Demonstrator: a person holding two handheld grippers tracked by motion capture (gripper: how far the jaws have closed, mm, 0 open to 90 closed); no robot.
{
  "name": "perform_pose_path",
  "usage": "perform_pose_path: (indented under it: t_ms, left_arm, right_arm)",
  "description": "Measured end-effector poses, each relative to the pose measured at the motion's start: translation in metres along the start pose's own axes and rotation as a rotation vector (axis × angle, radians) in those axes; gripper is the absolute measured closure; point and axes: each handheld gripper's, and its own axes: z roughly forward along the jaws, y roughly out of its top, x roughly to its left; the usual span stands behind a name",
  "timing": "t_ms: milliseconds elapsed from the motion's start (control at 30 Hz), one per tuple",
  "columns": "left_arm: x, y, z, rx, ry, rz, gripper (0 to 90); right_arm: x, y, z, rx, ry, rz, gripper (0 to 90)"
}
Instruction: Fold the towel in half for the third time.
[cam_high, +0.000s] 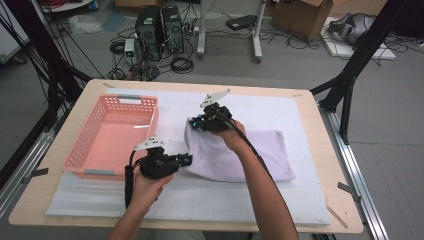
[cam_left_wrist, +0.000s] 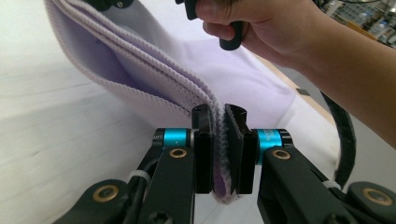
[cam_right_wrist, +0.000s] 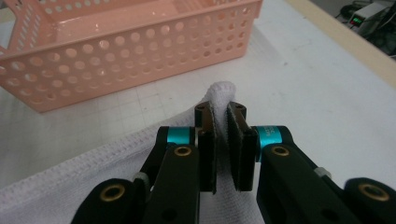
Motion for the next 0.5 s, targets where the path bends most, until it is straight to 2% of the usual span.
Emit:
perform_pose_path:
  t_ms: [100,200,500]
  left_arm:
    - [-0.005,0.003,0.012,0.007,-0.027,0.002,81.9]
    - [-0.01,0.005,0.025,0.018,-0.035,0.006,81.9]
    - [-0.027,0.014,0.061,0.067,-0.054,0.035,81.6]
  right_arm:
    - [-0.003,-0.003,-0.016,-0.003,-0.024,0.0,83.7]
    - [-0.008,-0.009,-0.029,-0.003,-0.051,0.004,83.7]
    - [-0.02,-0.037,-0.055,0.018,-0.11,0.048,83.5]
